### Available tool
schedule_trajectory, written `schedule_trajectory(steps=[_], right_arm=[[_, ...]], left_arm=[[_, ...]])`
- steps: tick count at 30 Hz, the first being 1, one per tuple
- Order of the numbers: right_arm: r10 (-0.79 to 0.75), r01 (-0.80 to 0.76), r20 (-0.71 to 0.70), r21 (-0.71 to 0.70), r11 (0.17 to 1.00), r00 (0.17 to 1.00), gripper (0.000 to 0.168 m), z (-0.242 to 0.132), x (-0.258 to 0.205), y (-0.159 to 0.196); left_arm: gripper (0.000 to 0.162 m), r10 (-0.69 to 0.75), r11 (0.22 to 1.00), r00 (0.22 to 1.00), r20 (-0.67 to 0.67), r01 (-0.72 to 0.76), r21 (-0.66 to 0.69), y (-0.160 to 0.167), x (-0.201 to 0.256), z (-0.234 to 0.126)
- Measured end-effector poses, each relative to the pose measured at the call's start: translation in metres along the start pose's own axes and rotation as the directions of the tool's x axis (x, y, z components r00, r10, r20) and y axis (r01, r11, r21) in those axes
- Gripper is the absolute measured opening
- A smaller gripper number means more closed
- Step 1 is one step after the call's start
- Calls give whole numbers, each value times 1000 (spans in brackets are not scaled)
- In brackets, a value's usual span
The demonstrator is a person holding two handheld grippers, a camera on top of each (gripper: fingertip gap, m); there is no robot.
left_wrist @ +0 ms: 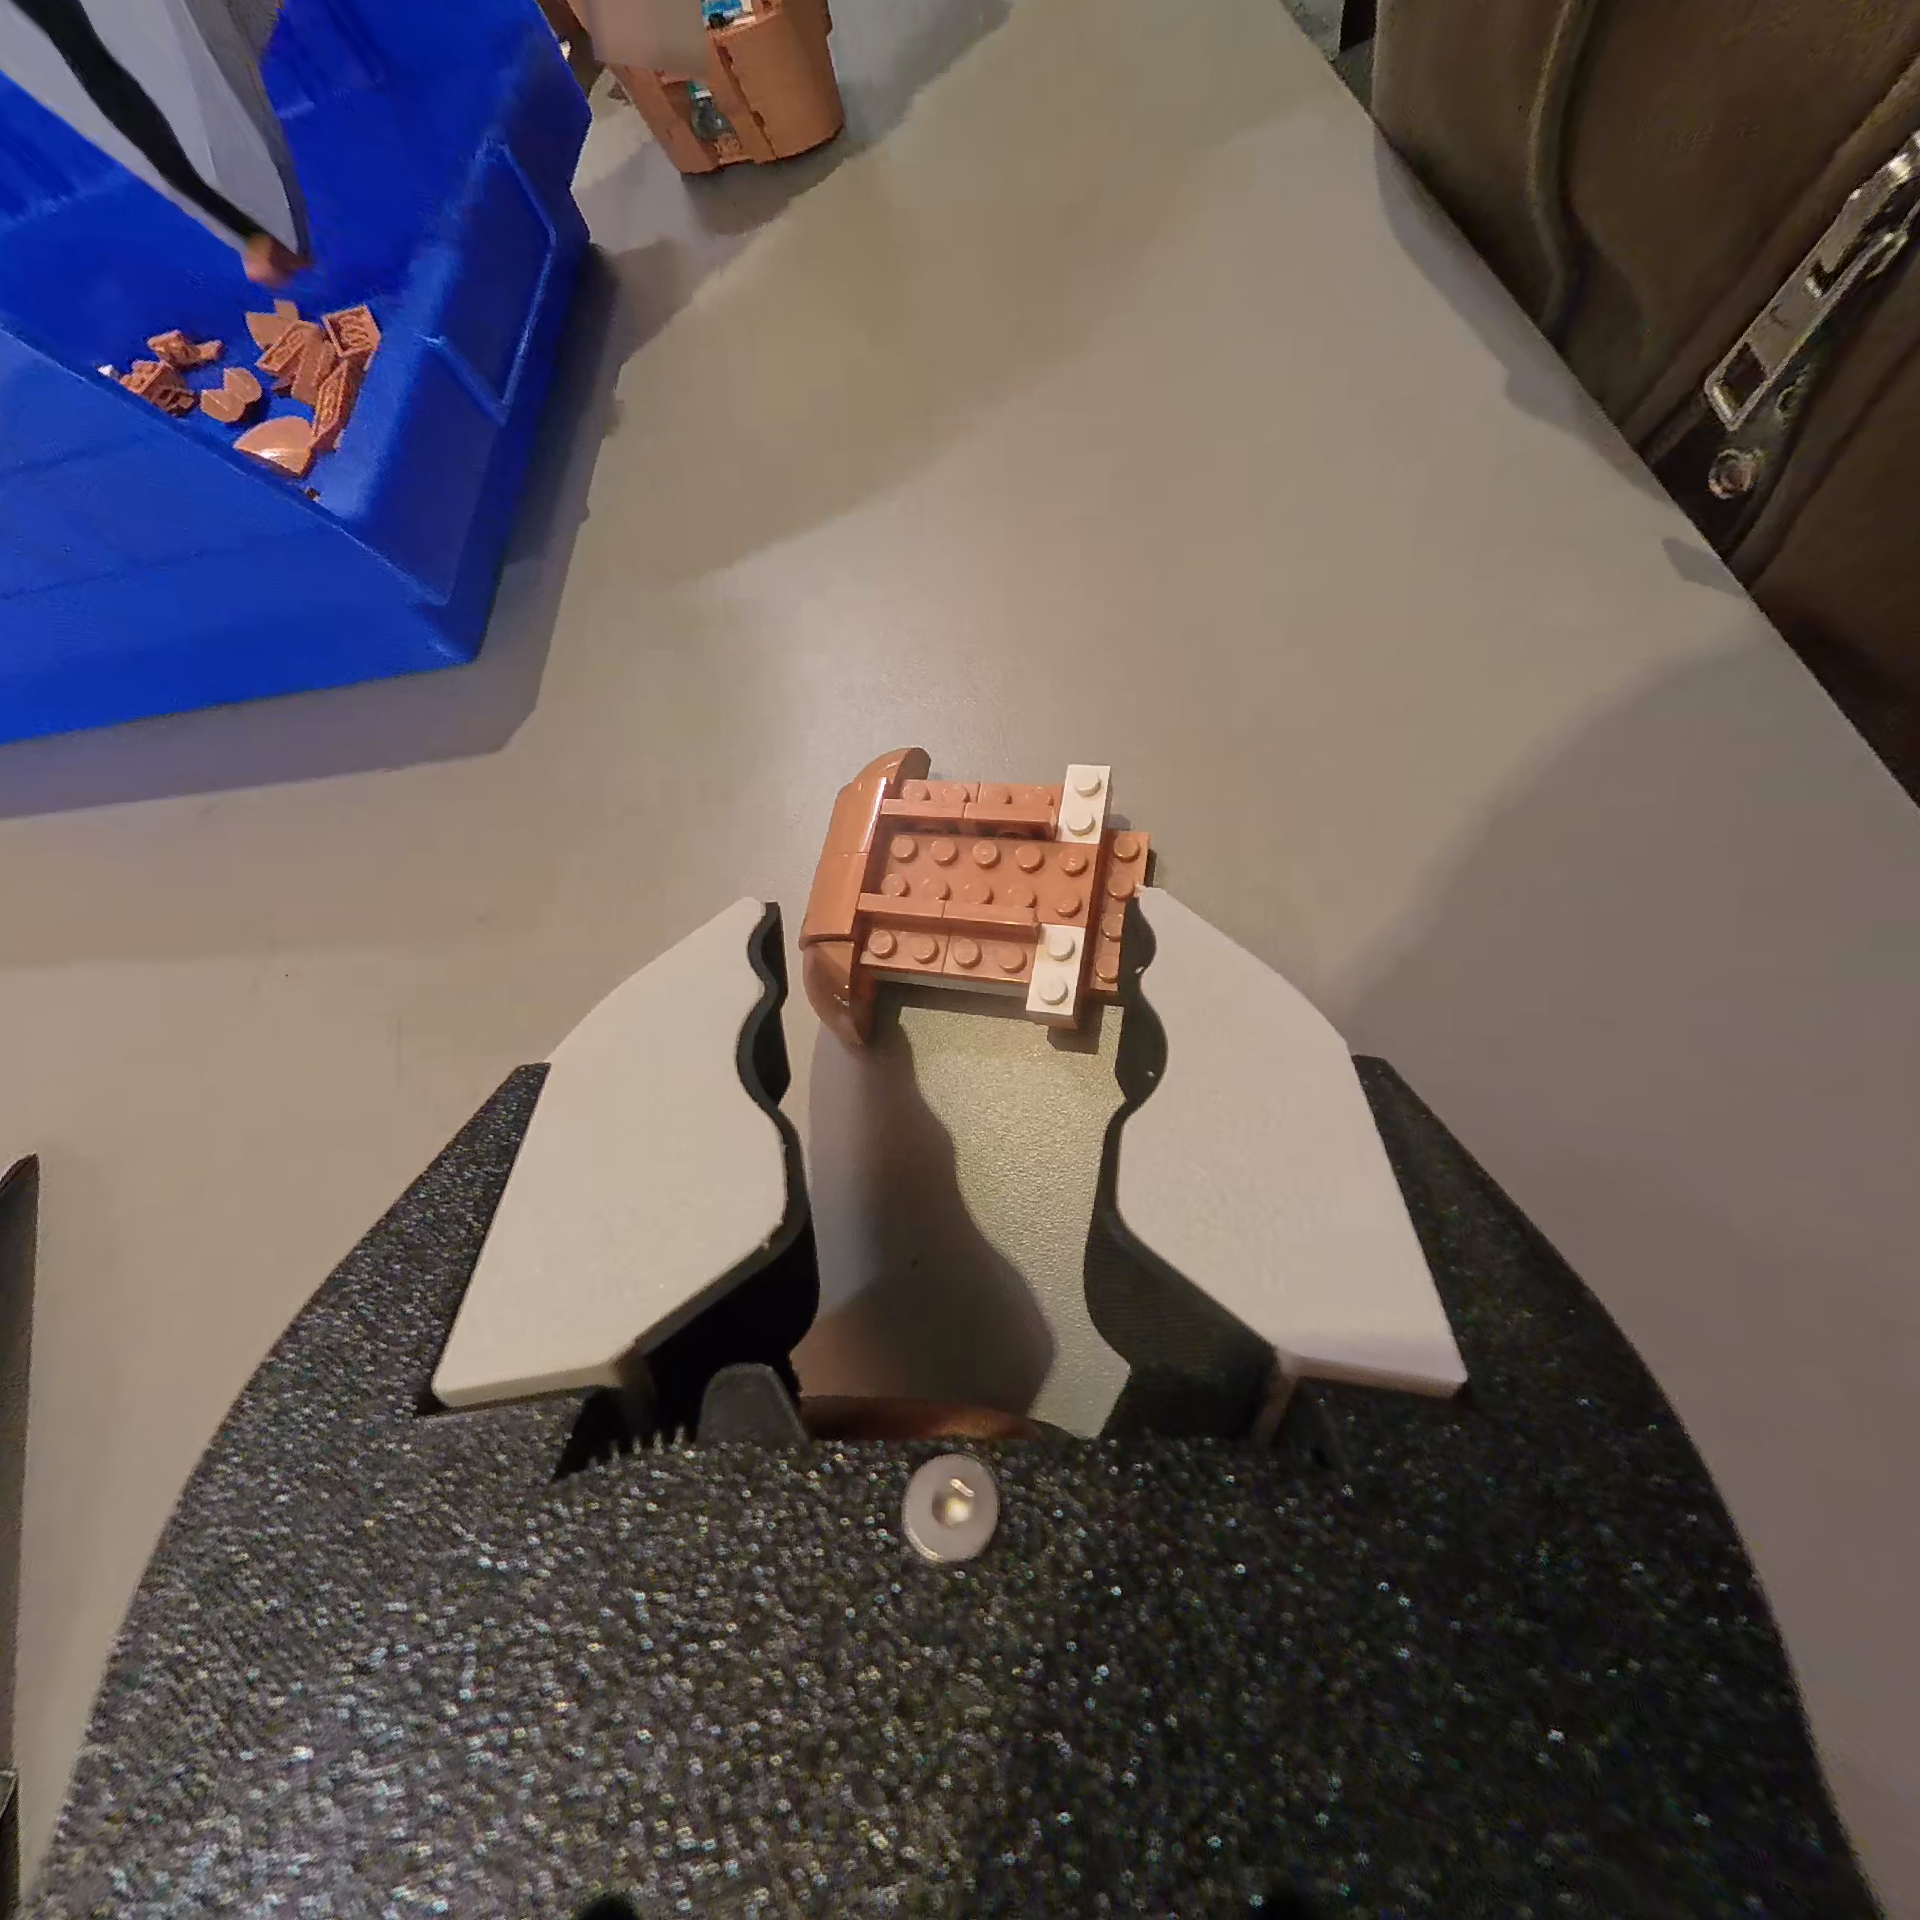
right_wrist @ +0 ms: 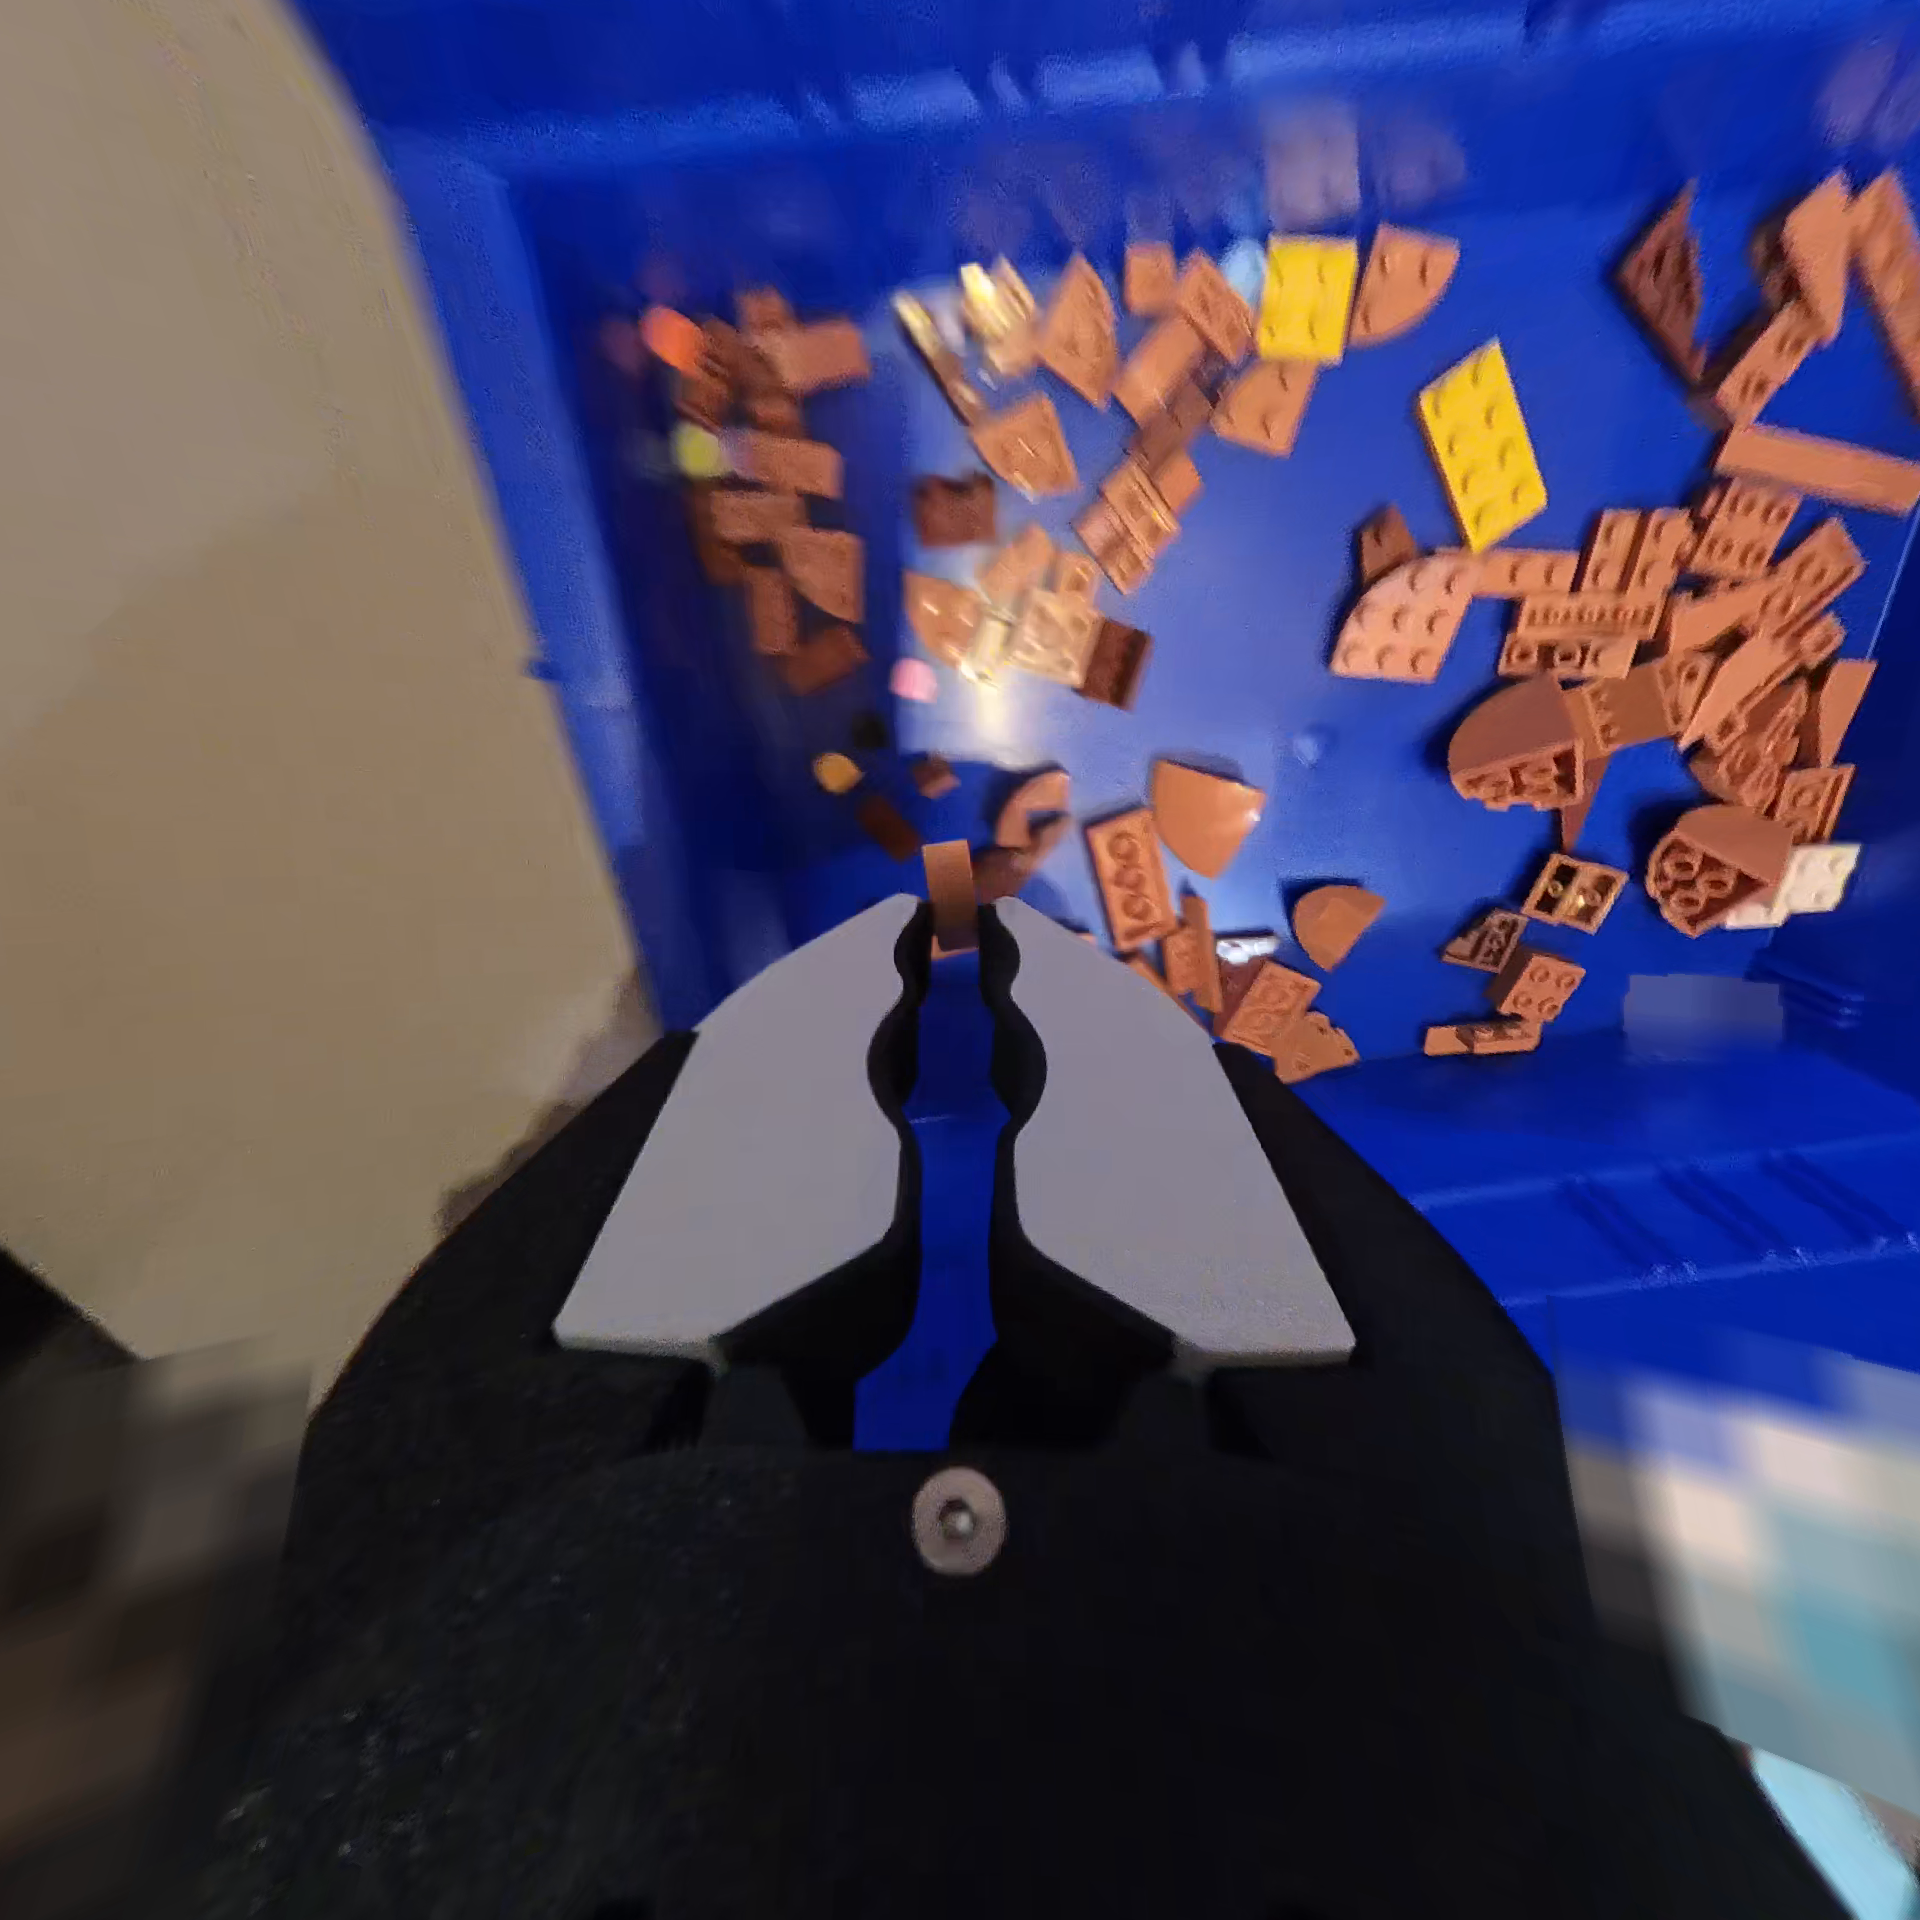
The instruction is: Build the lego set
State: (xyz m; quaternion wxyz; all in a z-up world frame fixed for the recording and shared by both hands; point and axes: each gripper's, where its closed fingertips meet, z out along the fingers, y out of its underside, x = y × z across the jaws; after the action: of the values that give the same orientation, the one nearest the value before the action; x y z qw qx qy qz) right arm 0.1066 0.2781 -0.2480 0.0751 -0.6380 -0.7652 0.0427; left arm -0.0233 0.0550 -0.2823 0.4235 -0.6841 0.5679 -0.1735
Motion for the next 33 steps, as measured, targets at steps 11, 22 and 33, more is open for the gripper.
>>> schedule_trajectory(steps=[11, 22, 33], right_arm=[[-236, 224, -6, 337, 914, 972, 8, -6, -138, -57], [-206, 162, 95, 349, 923, 974, 16, 31, -148, -53], [-143, 178, -178, 200, 963, 973, 18, -21, 1, -30]], left_arm=[[62, -3, 1000, 1000, -2, 3, -2, 0, 0, 0], [62, -3, 1000, 1000, -1, 3, -1, 0, 0, 0], [62, -2, 1000, 1000, 0, 2, -1, 0, 0, 0]])
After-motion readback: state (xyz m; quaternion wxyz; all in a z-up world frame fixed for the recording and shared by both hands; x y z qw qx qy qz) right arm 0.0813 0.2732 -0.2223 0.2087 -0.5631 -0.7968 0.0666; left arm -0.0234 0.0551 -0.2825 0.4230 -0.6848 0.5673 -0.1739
